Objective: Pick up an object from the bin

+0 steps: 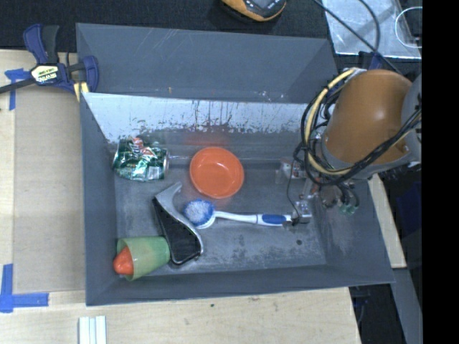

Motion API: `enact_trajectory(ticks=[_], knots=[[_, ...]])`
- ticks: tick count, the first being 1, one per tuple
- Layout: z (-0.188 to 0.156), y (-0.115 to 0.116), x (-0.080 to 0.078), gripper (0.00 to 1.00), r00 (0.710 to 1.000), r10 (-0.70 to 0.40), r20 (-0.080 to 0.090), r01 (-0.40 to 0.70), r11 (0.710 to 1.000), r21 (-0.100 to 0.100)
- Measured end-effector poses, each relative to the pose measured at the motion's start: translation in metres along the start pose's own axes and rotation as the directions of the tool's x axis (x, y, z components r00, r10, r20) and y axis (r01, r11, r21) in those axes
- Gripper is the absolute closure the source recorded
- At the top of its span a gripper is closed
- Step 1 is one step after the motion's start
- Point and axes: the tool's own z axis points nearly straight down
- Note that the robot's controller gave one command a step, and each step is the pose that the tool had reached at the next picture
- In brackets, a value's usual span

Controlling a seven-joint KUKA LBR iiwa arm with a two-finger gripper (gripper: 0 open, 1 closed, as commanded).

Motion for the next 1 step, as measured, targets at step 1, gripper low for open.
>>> enact_trajectory(ticks=[1], knots=[[0.1078,0.0375,-0.0262,0.0,0.997,0.075,-0.009,-0.075,0.997,-0.001]])
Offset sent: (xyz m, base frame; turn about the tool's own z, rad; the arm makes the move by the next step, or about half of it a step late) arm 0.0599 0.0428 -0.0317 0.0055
